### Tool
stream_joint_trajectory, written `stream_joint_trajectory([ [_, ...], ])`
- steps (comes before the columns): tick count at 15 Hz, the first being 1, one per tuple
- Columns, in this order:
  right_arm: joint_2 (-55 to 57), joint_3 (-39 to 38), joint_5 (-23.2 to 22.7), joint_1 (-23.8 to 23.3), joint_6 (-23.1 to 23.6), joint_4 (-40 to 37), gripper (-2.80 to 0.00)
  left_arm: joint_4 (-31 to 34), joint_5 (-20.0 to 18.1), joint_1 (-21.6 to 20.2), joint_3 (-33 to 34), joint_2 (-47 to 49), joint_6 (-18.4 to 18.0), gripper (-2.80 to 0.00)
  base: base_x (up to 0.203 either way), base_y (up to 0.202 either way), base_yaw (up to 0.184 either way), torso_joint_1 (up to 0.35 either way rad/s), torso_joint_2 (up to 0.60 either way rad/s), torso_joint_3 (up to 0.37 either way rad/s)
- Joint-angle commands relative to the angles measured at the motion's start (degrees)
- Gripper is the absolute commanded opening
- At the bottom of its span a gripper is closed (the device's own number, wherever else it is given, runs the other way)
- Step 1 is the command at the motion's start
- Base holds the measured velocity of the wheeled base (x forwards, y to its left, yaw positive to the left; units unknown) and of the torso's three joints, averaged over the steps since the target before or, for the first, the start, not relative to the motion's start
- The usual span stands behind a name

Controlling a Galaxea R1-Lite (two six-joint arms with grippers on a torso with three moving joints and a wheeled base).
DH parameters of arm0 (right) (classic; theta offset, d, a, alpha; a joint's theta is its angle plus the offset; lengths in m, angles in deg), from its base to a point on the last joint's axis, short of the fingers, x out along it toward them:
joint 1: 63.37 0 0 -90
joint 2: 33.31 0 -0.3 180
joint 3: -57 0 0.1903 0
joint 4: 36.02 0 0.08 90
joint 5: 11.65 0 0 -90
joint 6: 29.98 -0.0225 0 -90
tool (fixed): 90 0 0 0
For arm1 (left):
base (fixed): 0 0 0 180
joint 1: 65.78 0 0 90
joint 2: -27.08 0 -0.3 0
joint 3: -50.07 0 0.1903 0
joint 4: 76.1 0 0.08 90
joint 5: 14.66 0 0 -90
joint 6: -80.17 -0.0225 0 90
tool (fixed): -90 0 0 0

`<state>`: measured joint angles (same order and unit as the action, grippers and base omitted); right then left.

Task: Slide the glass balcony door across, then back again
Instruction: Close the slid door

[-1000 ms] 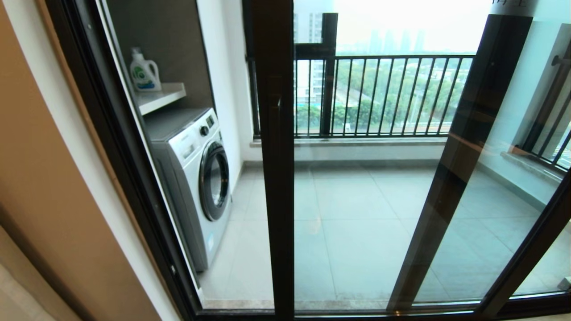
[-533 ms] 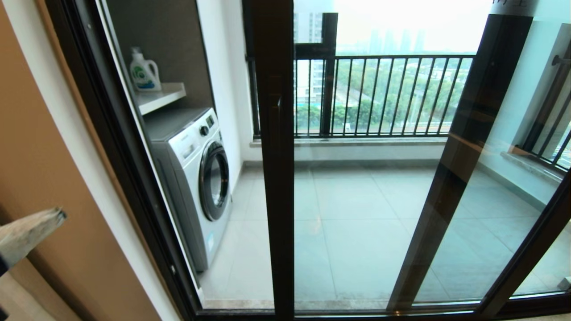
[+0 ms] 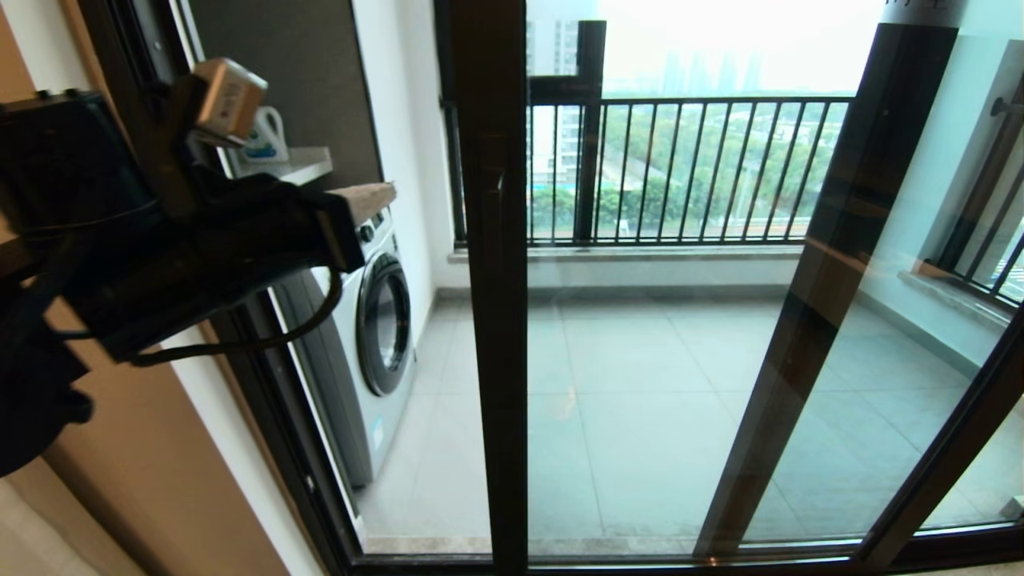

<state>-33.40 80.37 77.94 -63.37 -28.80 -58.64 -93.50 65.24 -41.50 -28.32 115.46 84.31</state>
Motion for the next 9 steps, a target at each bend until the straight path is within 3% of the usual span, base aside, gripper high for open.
stream_joint_trajectory([
  [1, 0.10, -0.26, -0.01, 0.00, 0.05, 0.04, -2.80, 0.70, 1.94, 5.67, -6.78, 9.37, 0.42, -2.80, 0.000, 0.000, 0.000, 0.000, 0.00, 0.000],
  [5, 0.10, -0.26, -0.02, 0.00, 0.05, 0.04, -2.80, 1.29, 3.43, 9.78, -9.61, 14.73, 0.45, -2.80, 0.000, 0.000, 0.000, 0.000, 0.00, 0.000],
  [9, 0.10, -0.26, -0.02, 0.00, 0.05, 0.04, -2.80, 1.35, 11.09, 11.51, -19.93, 21.98, -0.19, -2.80, 0.000, 0.000, 0.000, 0.000, 0.00, 0.000],
])
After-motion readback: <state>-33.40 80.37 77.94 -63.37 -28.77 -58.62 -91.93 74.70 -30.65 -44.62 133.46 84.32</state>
